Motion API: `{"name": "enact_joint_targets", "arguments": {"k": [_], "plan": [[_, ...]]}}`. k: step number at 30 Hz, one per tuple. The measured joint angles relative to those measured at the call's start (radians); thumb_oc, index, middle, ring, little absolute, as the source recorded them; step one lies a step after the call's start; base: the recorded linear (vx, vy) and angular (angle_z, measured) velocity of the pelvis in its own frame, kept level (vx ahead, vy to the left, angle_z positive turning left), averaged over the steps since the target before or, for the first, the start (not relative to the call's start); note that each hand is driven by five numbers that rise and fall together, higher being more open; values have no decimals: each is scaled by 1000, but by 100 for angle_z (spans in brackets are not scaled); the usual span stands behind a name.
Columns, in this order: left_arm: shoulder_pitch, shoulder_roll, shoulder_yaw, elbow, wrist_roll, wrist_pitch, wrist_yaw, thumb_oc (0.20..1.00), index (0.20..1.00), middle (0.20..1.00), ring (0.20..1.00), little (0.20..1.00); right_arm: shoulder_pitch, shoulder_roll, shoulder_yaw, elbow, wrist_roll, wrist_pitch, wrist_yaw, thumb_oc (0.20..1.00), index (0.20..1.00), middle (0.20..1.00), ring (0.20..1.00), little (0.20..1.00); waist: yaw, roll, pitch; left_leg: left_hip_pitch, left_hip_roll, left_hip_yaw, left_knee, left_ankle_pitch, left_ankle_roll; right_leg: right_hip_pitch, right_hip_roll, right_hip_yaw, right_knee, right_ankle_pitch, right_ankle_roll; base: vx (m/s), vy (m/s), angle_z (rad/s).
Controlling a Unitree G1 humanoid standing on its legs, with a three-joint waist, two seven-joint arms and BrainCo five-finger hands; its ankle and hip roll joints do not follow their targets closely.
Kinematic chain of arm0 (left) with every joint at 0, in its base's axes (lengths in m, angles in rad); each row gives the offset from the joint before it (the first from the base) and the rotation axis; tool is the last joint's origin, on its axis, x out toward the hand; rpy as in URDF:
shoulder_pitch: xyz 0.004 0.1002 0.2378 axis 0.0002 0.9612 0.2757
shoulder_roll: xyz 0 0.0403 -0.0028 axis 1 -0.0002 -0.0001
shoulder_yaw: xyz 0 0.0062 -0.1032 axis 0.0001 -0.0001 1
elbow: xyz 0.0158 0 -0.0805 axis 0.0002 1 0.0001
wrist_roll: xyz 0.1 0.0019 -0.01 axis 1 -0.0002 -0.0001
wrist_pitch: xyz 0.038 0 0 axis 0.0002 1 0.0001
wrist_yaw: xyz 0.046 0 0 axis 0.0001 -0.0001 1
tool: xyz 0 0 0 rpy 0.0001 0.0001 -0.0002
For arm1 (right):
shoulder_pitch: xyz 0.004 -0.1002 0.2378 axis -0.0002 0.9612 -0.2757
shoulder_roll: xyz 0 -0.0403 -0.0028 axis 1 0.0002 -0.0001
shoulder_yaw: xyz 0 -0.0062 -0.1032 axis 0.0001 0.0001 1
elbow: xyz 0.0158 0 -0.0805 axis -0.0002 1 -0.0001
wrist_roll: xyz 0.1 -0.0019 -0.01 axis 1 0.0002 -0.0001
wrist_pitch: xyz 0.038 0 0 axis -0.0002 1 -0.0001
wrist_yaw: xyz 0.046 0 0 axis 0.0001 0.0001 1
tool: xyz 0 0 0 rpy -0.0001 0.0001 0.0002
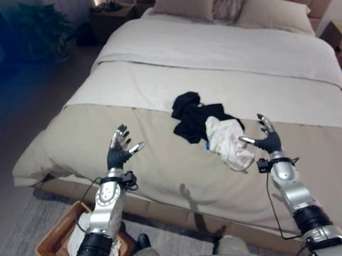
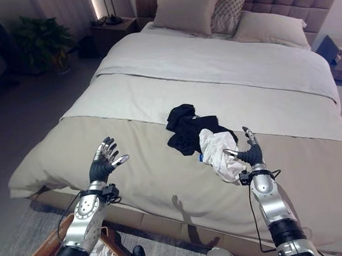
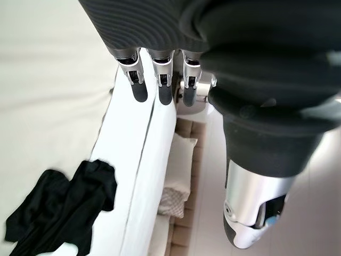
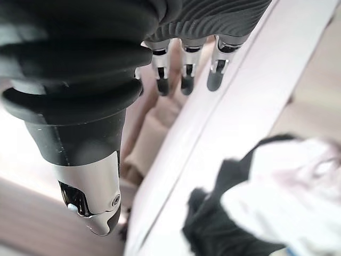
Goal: Pick up clothes into the bucket
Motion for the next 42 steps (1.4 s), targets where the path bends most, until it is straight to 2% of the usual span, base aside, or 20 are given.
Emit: {"name": "enact_joint_targets", "arguments": {"k": [1, 3, 5, 7, 8, 9, 12, 13, 14, 15, 16, 17, 21, 27, 33, 42], "plan": [[3, -14, -6, 15, -17, 0, 1, 1000, 1000, 1000, 1000, 1000, -27, -1, 15, 15, 0, 3, -8, 1000, 1000, 1000, 1000, 1000, 12, 14, 7, -8, -3, -58, 29, -5, 8, 2, 4, 18, 0, 2, 0, -22, 42, -90], [6, -44, -29, 21, -36, 1, 0, 1000, 1000, 1000, 1000, 1000, -59, -17, 40, 28, 0, 10, -16, 1000, 1000, 1000, 1000, 1000, 1, 25, 9, -32, -20, -125, 23, -14, 6, -16, -2, 32, -10, 18, -1, 5, 88, -25], [4, -60, -41, 16, -36, 1, -1, 1000, 1000, 1000, 1000, 1000, -80, -33, 47, 29, 0, 11, -18, 1000, 1000, 1000, 1000, 1000, -1, 37, 14, -44, -36, -152, -3, -44, 21, -50, -7, 42, -6, 34, -1, -61, 116, -12], [-3, -46, -42, 12, -37, 0, 2, 1000, 1000, 1000, 1000, 1000, -169, -35, 78, 39, -2, 12, -21, 1000, 1000, 1000, 1000, 1000, 7, 24, 57, -95, -109, -180, 13, -61, 20, -129, -39, 101, -26, 96, 6, -152, 188, -42], [-5, -37, -45, 9, -36, 0, 3, 1000, 1000, 1000, 1000, 1000, -198, -31, 80, 46, -5, 12, -21, 1000, 1000, 1000, 1000, 1000, 10, 20, 74, -105, -114, -166, 18, -60, 22, -139, -47, 109, -36, 108, 8, -121, 151, -45], [-14, -23, -61, 6, -37, 0, 6, 1000, 1000, 1000, 1000, 1000, -244, -30, 80, 61, -9, 12, -28, 1000, 1000, 1000, 1000, 1000, 13, 26, 118, -118, -116, -142, 19, -51, 32, -139, -59, 110, -63, 113, 17, -171, 218, -26], [-24, 12, -74, -48, -36, -15, 10, 1000, 1000, 1000, 1000, 1000, -309, -26, 85, 81, -11, 18, -49, 1000, 1000, 1000, 1000, 1000, 27, 3, 177, -186, -159, -117, 74, -53, 33, -203, -97, 121, -72, 114, 25, -160, 200, -20], [-28, 32, -72, -66, -36, -26, 15, 1000, 1000, 1000, 1000, 1000, -392, -31, 98, 108, -29, 20, -57, 1000, 1000, 1000, 1000, 1000, 41, 30, 211, -230, -135, -105, 77, -62, 62, -236, -89, 119, -79, 109, 49, -71, 82, -44], [-42, 33, -67, -68, -36, -26, 16, 1000, 1000, 1000, 1000, 1000, -422, -39, 96, 112, -32, 21, -64, 1000, 1000, 1000, 1000, 1000, 55, 50, 232, -253, -115, -87, 86, -58, 62, -274, -79, 118, -22, 112, 46, -101, 97, -55], [-61, 46, -62, -100, -37, -32, 28, 1000, 1000, 1000, 1000, 1000, -481, -57, 98, 126, -40, 27, -70, 1000, 1000, 1000, 1000, 1000, 64, 49, 272, -292, -110, -72, 79, -49, 69, -352, -85, 119, 162, 86, 40, -63, 40, -13], [-75, 65, -65, -106, -36, -36, 30, 1000, 1000, 1000, 1000, 1000, -497, -67, 97, 132, -41, 30, -76, 1000, 1000, 1000, 1000, 1000, 64, 29, 291, -300, -128, -74, 73, -43, 70, -342, -95, 123, 190, 50, 39, -136, 60, -2], [-90, 65, -66, -104, -38, -36, 35, 1000, 1000, 1000, 1000, 1000, -547, -79, 98, 167, -48, 34, -82, 1000, 1000, 1000, 1000, 1000, 73, 35, 333, -309, -132, -77, 66, -11, 64, -344, -86, 131, 157, 44, 25, -106, 45, 9], [-116, 55, -67, -107, -36, -42, 49, 1000, 1000, 1000, 1000, 1000, -595, -143, 113, 233, -48, 47, -118, 1000, 1000, 1000, 1000, 1000, 75, 36, 355, -385, -135, -83, 62, 22, 48, -401, -92, 127, 131, 76, 21, -70, 27, 2], [-125, 52, -67, -172, -36, -71, 80, 1000, 1000, 1000, 1000, 1000, -726, -228, 125, 331, -49, 58, -174, 1000, 1000, 1000, 1000, 1000, 78, 37, 359, -513, -160, -98, 73, 43, 56, -508, -118, 115, 130, 95, 24, -41, 8, 13], [-127, 70, -87, -189, -28, -70, 117, 1000, 1000, 1000, 1000, 1000, -875, -277, 165, 382, -140, 85, -248, 1000, 1000, 1000, 1000, 1000, 83, 35, 361, -638, -168, -116, 133, 40, 53, -618, -131, 112, 179, 92, 15, -4, 11, 8], [-132, 68, -105, -224, -27, -71, 159, 1000, 1000, 1000, 1000, 1000, -925, -316, 209, 412, -188, 120, -290, 1000, 1000, 1000, 1000, 1000, 80, 35, 361, -736, -174, -135, 223, 11, 61, -696, -142, 116, 242, 73, 4, 3, -1, 4]]}}
